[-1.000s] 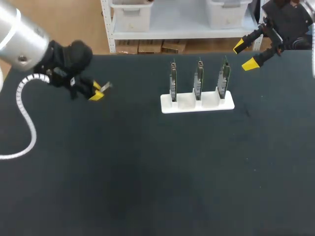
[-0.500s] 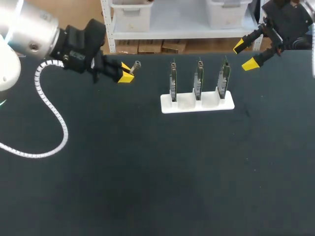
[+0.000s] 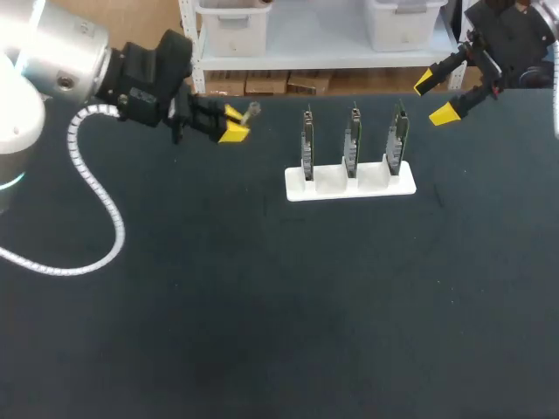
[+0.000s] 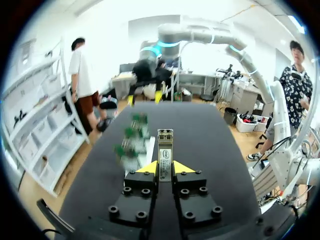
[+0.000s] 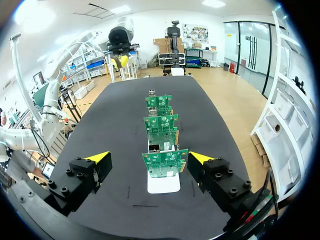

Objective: Pick up the optical module with the left hand, and insert it into the network port with the right hand.

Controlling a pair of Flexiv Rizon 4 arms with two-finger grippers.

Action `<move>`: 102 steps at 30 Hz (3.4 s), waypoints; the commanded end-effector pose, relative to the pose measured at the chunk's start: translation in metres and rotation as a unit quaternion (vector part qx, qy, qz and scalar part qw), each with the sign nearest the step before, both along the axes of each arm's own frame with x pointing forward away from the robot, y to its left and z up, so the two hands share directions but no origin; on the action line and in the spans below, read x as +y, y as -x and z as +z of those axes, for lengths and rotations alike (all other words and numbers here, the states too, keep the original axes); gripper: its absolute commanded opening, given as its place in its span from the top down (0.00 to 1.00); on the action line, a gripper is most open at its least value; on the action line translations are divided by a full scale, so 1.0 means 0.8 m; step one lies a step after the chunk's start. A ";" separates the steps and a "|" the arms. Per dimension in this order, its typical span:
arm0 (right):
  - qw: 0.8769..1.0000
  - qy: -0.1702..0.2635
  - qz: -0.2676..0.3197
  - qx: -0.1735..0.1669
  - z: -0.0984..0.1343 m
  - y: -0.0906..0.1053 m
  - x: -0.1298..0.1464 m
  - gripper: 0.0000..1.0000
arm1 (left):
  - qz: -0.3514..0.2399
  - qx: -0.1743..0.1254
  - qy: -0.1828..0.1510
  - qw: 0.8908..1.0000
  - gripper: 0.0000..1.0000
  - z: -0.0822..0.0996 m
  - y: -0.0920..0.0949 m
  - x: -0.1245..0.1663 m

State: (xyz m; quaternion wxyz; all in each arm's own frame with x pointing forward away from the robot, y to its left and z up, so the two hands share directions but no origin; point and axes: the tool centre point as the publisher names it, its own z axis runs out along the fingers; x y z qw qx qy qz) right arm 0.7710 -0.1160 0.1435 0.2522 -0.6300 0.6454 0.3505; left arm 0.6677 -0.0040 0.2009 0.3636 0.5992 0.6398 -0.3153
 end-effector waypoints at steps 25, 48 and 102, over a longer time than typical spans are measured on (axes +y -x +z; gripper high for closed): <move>1.000 0.000 -0.002 -0.002 0.000 0.003 0.000 0.00 | -0.047 -0.016 0.049 0.998 1.00 0.025 -0.020 -0.149; 1.000 0.000 -0.002 -0.002 0.000 0.003 0.000 0.00 | -0.033 -0.021 0.073 0.997 1.00 0.027 -0.072 -0.258; 1.000 0.000 -0.002 -0.002 0.000 0.003 0.000 0.00 | 0.012 0.037 0.153 0.987 1.00 -0.019 -0.110 -0.280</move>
